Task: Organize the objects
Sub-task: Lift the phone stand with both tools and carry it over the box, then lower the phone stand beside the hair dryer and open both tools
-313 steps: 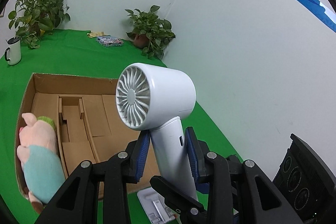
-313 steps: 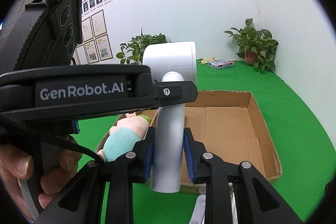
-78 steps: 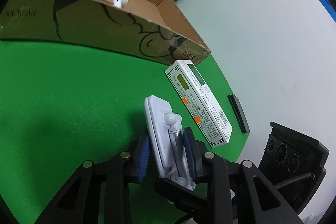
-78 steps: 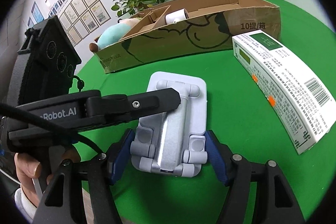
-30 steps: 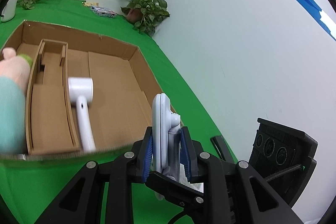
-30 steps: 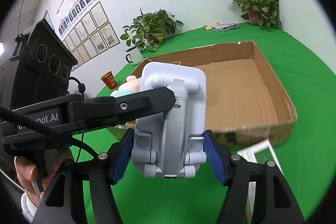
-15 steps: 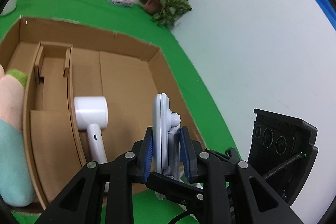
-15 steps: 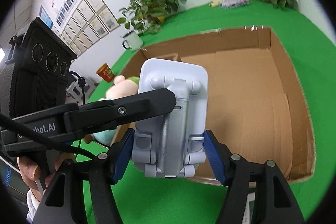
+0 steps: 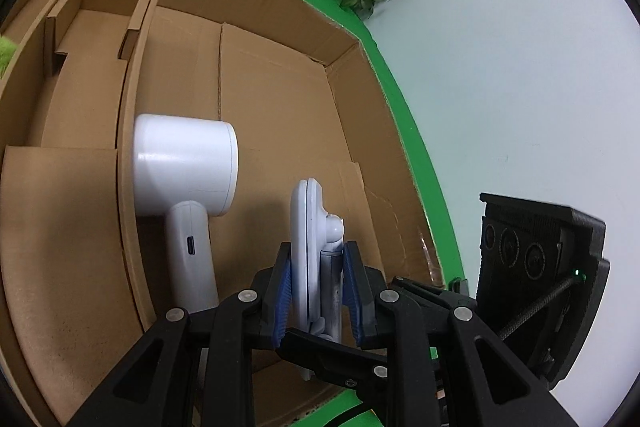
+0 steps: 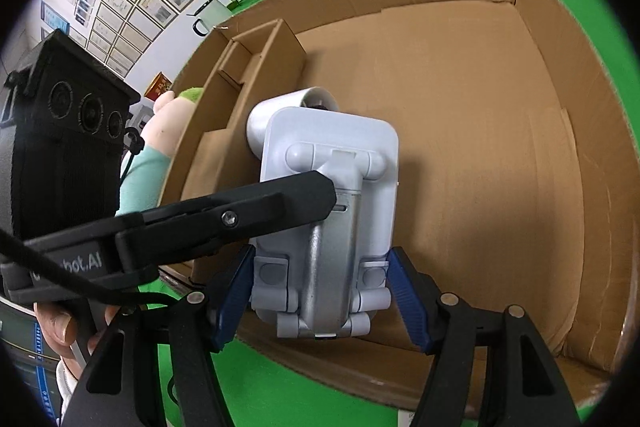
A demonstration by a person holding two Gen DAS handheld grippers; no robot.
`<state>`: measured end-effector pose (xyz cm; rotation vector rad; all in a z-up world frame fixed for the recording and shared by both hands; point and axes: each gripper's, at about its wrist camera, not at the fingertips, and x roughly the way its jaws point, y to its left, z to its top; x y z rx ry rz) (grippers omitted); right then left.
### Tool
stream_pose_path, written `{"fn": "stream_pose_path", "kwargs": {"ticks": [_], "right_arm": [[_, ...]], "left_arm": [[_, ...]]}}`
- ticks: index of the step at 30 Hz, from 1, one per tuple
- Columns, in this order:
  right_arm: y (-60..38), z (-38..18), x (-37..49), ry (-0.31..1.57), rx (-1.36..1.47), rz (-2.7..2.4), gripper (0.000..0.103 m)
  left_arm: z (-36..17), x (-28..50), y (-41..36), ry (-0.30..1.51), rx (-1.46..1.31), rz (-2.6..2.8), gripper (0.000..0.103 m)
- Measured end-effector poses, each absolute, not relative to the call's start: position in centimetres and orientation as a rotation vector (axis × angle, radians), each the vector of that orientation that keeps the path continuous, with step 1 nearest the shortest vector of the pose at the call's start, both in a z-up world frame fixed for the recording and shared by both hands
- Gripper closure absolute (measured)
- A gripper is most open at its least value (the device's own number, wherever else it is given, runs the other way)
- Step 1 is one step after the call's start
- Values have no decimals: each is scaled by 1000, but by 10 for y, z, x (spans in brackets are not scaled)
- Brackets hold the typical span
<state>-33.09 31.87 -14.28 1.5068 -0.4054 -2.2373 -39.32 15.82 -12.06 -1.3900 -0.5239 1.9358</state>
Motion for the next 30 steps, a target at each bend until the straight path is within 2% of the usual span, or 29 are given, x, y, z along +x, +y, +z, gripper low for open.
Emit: {"fn": "stream_pose_path", "kwargs": {"ticks": [2,4,6,7,11,13,14,18,22,23,27,30], "right_arm": [[320,-145,-332,-409,1527,-2233,39],[321,-148,-332,-406,1553,-2228,47],[322,-152,-331,-385,1585,-2248,47],[321,-153,-331,-373,1592,-2256,47],[320,-153,-334,-414,1621,-2242,47],[318,-149,-332,-421,1616,-2232,38],[317,-146,-330,-419,1607,-2230,37],[320,-142,-332,-437,1591,-2244,37],[319,-149,-339,-376,1642,-2286,37],[318,-150,-339,-346,1655,-2287,37],[305,-155,-345,-223,1674,-2327,51],[299,-154,-346,-167,1657,-2341,51]], "left_arm": [[-120,-394,159,-503,-1399,1949,83],[-117,-393,158,-474,-1413,1970,86],[-110,-391,153,-463,-1388,1994,85],[-107,-388,151,-461,-1371,2001,82],[-83,-372,138,-366,-1302,2084,82],[-77,-363,131,-316,-1282,2130,82],[-76,-357,125,-280,-1277,2158,82],[-82,-346,115,-161,-1318,2239,82],[-91,-337,107,-101,-1346,2264,82],[-96,-338,107,-91,-1367,2264,80],[-100,-326,95,-102,-1355,2260,78],[-98,-320,91,-67,-1362,2258,77]]}}
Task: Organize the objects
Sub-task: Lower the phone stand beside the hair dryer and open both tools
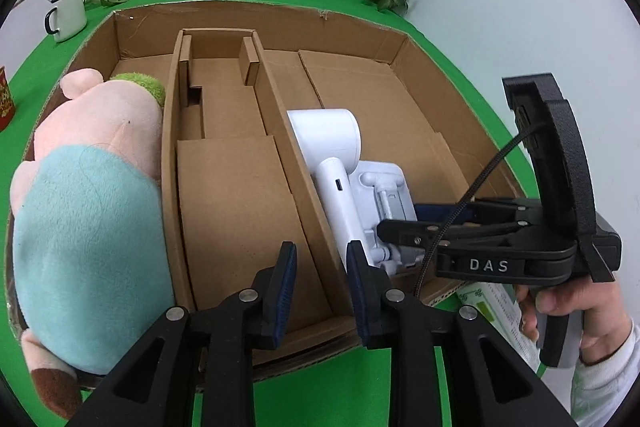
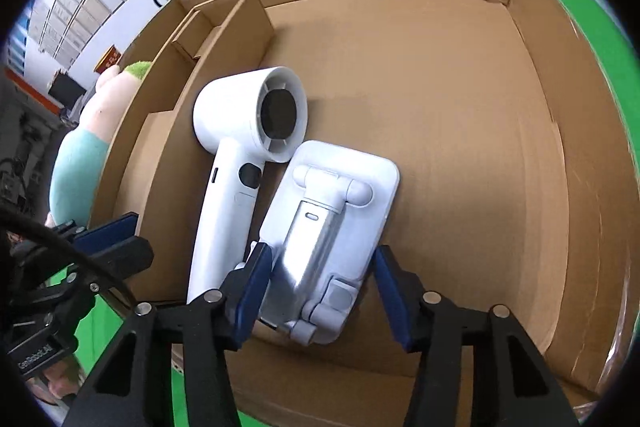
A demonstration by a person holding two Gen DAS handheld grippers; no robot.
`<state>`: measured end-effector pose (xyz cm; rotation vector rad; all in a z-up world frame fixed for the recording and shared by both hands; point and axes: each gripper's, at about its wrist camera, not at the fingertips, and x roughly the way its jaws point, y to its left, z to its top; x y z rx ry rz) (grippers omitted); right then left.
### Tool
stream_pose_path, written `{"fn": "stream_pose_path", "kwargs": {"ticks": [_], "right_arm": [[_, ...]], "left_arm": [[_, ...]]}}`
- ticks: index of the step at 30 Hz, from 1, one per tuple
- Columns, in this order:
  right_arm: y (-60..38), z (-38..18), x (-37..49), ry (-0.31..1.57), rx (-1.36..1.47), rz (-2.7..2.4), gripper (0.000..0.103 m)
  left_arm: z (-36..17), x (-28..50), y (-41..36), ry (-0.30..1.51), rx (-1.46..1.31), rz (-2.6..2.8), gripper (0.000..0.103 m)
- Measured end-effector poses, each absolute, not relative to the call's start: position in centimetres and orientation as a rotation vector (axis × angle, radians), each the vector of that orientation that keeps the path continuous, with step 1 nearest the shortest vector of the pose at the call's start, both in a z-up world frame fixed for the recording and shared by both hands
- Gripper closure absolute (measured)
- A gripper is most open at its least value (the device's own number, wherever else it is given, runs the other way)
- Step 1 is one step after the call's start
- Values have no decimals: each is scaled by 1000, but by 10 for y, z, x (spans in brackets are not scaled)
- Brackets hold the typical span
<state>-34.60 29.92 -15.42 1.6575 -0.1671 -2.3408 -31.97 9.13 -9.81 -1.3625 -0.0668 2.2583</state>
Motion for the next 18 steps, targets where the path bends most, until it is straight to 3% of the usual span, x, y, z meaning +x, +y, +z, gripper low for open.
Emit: {"fn": "stream_pose_path", "kwargs": {"ticks": [9,18], "right_arm": [[292,-151,-339,30,1586,-2323,52],[292,-149,-335,12,1585,-2284,54]], "left_arm": [[-99,-321,95,-63,-1377,2272,74],[-99,-324,96,-92,-1383,2288,74]]}}
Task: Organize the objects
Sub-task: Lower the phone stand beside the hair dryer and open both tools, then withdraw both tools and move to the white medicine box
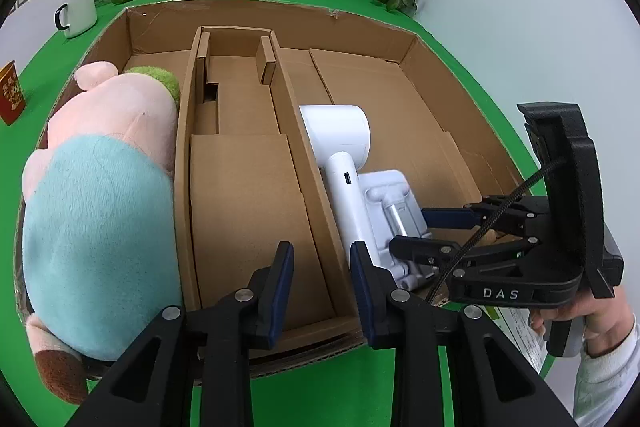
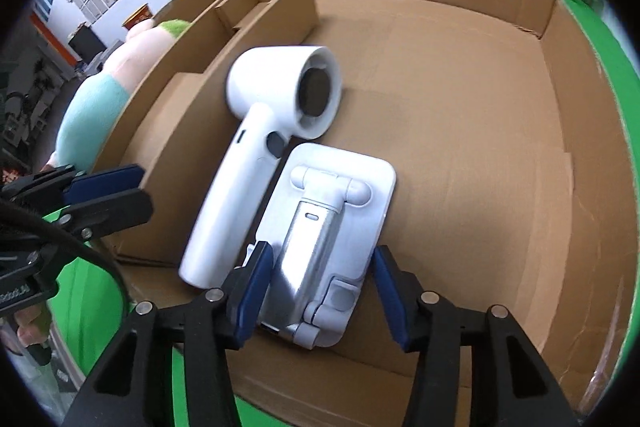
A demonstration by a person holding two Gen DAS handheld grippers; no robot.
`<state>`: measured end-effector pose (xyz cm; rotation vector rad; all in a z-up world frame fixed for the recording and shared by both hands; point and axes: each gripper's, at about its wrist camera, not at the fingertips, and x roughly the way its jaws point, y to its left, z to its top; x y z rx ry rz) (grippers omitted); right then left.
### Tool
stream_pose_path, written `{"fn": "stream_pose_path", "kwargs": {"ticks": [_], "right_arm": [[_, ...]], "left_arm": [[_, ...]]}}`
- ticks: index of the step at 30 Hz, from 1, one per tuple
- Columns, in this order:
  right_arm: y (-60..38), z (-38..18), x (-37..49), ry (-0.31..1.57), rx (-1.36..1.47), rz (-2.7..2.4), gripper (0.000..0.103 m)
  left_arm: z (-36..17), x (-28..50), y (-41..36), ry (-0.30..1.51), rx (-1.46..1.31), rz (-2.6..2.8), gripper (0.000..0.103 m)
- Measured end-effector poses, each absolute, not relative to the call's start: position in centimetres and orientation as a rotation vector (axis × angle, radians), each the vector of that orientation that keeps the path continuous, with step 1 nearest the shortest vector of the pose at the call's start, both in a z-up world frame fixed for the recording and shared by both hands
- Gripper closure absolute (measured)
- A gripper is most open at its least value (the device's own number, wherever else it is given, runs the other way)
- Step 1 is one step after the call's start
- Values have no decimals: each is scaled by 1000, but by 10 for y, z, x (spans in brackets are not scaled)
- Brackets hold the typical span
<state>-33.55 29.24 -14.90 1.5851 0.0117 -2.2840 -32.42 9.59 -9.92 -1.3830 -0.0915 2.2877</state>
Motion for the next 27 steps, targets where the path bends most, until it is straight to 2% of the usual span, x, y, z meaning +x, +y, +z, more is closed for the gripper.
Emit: {"fn": "stream_pose_path", "kwargs": {"ticks": [9,14,16,17,19,20,23,25,27], "right_arm": [[294,-150,-332,-84,1603,-2350,54],[290,-152,-327,-202,1622,-2315,41],[293,-146,-323,-232,1578,-2330,38],[295,-142,-321,-237,1562,-2347,35],[300,-130,-308,-233,1504,-2439,22],[302,-123,-299,-221,1465,-2488,22],[304,-103,-263,-117,1338,-2657,21],[298,-90,-231,9,1202,-2789,18],[291,-83,-205,56,1096,-2858,17]], "left_arm": [[-99,-323,97,-105,-1383,2297,74],[-96,-321,98,-110,-1391,2314,72],[-92,-317,97,-100,-1379,2346,64],[-89,-313,95,-92,-1357,2373,63],[-76,-300,89,-66,-1273,2447,62],[-71,-295,86,-59,-1242,2472,60],[-47,-263,75,-21,-1045,2618,36],[-31,-228,71,46,-870,2754,11],[-23,-195,69,77,-701,2847,1]]}}
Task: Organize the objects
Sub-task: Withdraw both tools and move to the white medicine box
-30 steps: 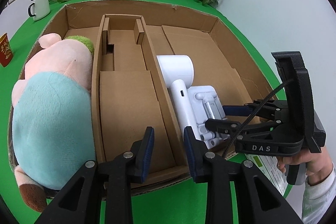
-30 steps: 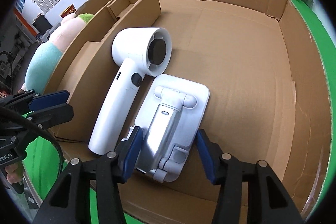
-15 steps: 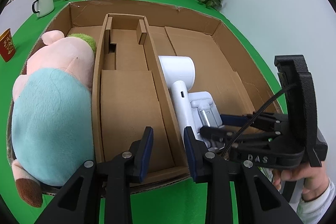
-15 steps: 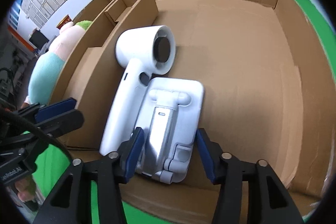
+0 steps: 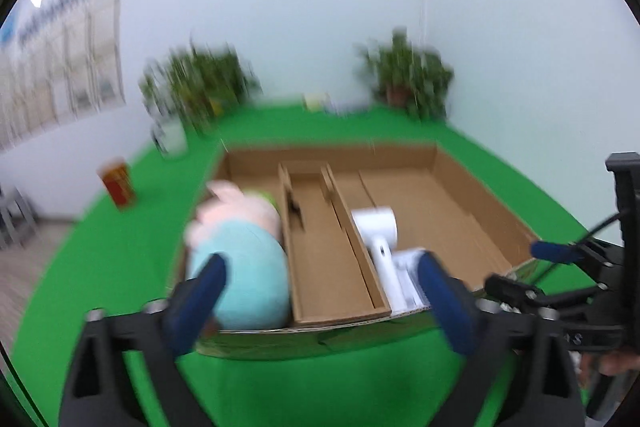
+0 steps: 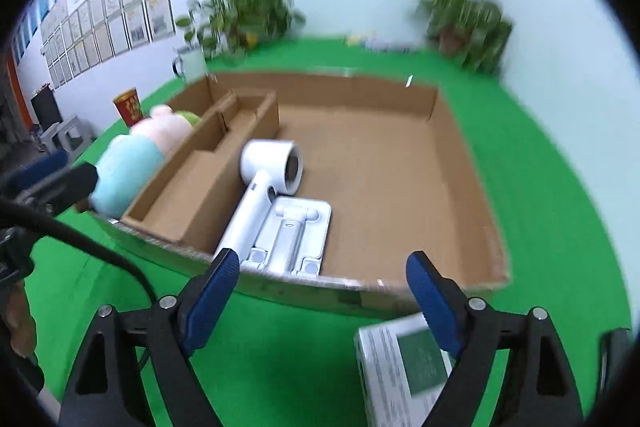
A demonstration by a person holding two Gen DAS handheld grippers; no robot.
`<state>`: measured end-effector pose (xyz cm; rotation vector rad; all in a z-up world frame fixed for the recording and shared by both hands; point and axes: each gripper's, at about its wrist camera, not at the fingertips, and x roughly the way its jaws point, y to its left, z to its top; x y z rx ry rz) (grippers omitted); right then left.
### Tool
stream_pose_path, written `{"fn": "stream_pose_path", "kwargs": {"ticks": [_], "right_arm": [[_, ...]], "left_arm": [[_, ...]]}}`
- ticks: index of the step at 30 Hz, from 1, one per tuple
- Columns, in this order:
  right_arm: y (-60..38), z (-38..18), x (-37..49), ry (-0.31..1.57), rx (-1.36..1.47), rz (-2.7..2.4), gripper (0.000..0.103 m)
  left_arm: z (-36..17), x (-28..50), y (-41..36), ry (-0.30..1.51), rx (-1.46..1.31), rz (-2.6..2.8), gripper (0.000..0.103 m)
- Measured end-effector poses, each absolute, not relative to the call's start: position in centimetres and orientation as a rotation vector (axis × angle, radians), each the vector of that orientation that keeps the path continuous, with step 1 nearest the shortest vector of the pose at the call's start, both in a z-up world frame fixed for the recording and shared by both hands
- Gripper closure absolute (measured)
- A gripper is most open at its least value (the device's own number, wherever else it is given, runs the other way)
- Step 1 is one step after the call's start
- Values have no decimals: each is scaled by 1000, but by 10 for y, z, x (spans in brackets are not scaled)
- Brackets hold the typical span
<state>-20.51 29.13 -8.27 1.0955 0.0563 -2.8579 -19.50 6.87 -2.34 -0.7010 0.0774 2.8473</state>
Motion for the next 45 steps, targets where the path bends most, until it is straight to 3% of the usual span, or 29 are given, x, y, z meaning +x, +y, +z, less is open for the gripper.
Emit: {"fn": "stream_pose_path", "kwargs": {"ticks": [4,11,12,14,15,16,18,19,20,21,22,23,24,32,39,41,42,43,45], "right_arm": [[285,-70,-171,37,962,-2895,17],[283,-60,-143,-36,852,-2921,20],[284,-60,-140,-25,845,-2929,25],[285,-60,-134,-19,868,-2959,59],[287,-61,-132,-30,888,-2967,82],[290,-62,-133,-35,910,-2976,84],[292,-64,-132,-27,918,-2980,83],[293,-64,-131,-25,907,-2980,69],[294,-64,-129,-24,904,-2979,55],[296,-64,-127,-31,896,-2975,19],[298,-64,-124,-51,868,-2961,8],[299,-64,-121,-57,856,-2949,8],[299,-65,-120,-39,861,-2930,8],[344,-117,-105,92,1075,-2881,8],[371,-147,-103,-35,1250,-2780,8],[370,-154,-107,-38,1291,-2775,15],[369,-157,-109,-39,1309,-2769,33],[366,-160,-111,-35,1337,-2760,41],[364,-160,-109,-61,1334,-2756,42]], "left_arm": [[-19,-162,68,131,-621,2884,1],[-20,-130,67,67,-598,2923,1],[-18,-128,65,45,-596,2929,1],[-15,-123,63,14,-609,2926,1],[-14,-119,62,3,-619,2918,11],[-13,-114,65,-1,-620,2914,38],[-15,-117,68,20,-692,2853,71],[-17,-121,71,30,-729,2838,73],[-19,-124,71,35,-757,2834,73],[-21,-124,72,38,-762,2840,71],[-22,-124,72,46,-755,2848,66],[-21,-123,73,64,-745,2857,36],[-20,-119,73,82,-714,2875,0],[-40,-108,63,146,-762,2845,1],[-87,-111,64,72,-929,2727,1],[-95,-112,67,56,-946,2706,1],[-98,-113,68,37,-957,2690,1],[-100,-114,68,24,-966,2676,1],[-103,-116,69,0,-987,2640,1]]}}
